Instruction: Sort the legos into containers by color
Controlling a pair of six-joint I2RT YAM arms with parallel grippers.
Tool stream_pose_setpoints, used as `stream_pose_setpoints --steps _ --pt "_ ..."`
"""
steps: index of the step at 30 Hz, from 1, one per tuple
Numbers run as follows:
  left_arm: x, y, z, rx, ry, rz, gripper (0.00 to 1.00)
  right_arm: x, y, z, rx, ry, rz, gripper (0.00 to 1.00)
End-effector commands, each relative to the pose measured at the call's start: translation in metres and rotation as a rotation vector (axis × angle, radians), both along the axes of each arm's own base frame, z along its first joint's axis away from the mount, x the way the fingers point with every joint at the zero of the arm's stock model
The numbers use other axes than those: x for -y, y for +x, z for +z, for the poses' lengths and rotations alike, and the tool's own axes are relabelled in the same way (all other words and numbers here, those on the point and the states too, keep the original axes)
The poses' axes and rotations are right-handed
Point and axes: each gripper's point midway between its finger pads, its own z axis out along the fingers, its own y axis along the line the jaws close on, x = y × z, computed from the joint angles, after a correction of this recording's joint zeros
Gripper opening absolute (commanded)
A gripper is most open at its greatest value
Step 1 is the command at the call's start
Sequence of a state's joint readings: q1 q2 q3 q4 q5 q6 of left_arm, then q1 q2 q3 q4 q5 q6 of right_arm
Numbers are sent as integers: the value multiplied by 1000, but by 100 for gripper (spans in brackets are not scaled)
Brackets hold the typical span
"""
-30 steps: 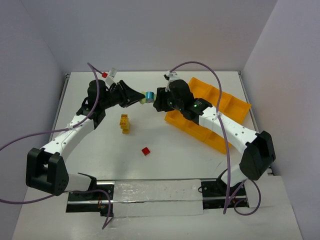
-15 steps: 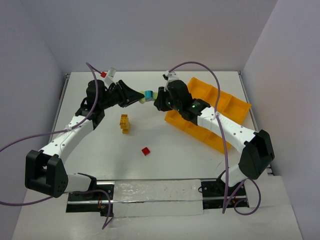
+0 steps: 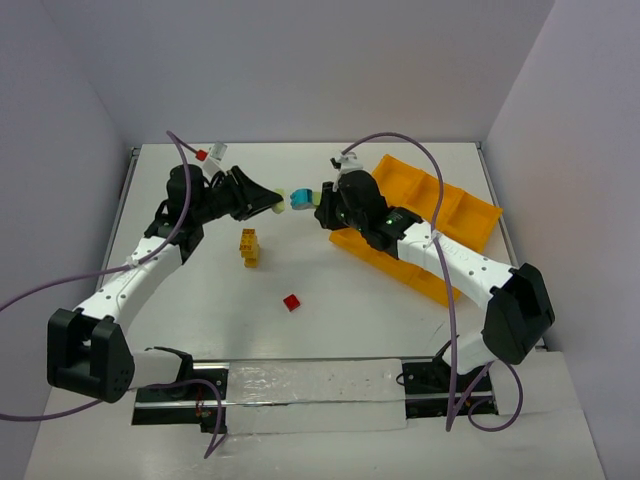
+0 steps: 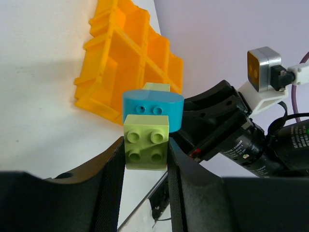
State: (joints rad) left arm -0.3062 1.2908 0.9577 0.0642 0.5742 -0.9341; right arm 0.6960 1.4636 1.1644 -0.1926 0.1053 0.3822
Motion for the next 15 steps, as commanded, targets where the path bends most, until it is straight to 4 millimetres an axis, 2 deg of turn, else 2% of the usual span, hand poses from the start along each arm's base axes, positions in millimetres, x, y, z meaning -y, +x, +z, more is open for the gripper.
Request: stream_pose_setpoints --steps 1,10,13,15 --pt "-7 -4 16 54 6 -10 0 13 8 20 79 8 -54 0" --pt "-14 0 8 32 5 14 0 23 10 2 59 -54 -91 0" --pt "-20 2 1 -4 42 47 0 29 10 -2 54 -78 -103 0" --pt "-28 8 3 3 79 100 0 27 9 -4 49 -83 -91 0"
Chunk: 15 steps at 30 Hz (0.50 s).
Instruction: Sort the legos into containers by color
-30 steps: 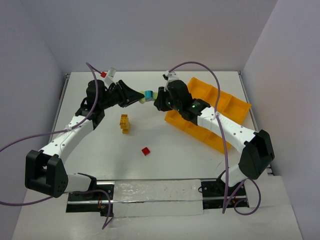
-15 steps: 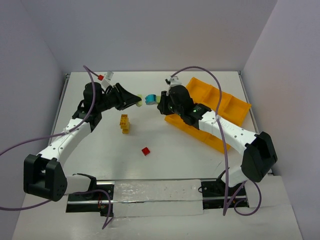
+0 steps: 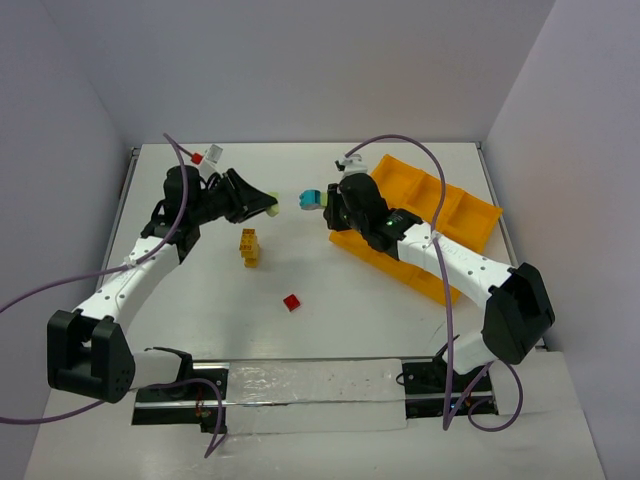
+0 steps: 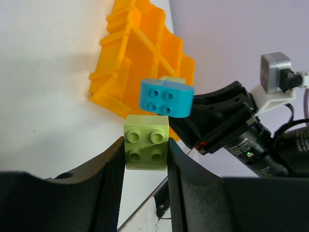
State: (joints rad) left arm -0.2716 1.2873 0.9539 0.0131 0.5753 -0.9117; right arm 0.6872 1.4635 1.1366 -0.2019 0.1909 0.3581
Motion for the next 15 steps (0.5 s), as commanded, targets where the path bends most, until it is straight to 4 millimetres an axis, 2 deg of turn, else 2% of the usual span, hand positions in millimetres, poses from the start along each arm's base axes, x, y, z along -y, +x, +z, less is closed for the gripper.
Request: stream_pose_setpoints --steps 1,2,4,6,7,8,10,12,15 --pt "-22 8 13 31 85 112 0 5 1 8 33 -12 -5 0" --pt "-24 4 6 4 106 110 0 4 0 5 24 -13 0 0" --pt "-53 18 10 1 219 283 0 -1 0 -4 -1 -25 17 0" --pt "-78 15 6 -30 325 380 0 -11 -1 -10 -24 -38 43 0" --pt "-85 18 12 -17 341 419 0 -13 -1 -16 -37 -50 48 0" --pt "-96 15 17 -16 378 464 0 -25 -2 -16 -38 -61 71 0" --pt "-107 14 23 -9 406 514 0 -37 -4 -37 -81 -122 94 0" --pt "-111 11 31 6 411 530 0 -52 -3 -43 -86 -150 105 0" --pt "-114 8 37 12 425 536 0 -62 2 -66 -133 -179 99 0"
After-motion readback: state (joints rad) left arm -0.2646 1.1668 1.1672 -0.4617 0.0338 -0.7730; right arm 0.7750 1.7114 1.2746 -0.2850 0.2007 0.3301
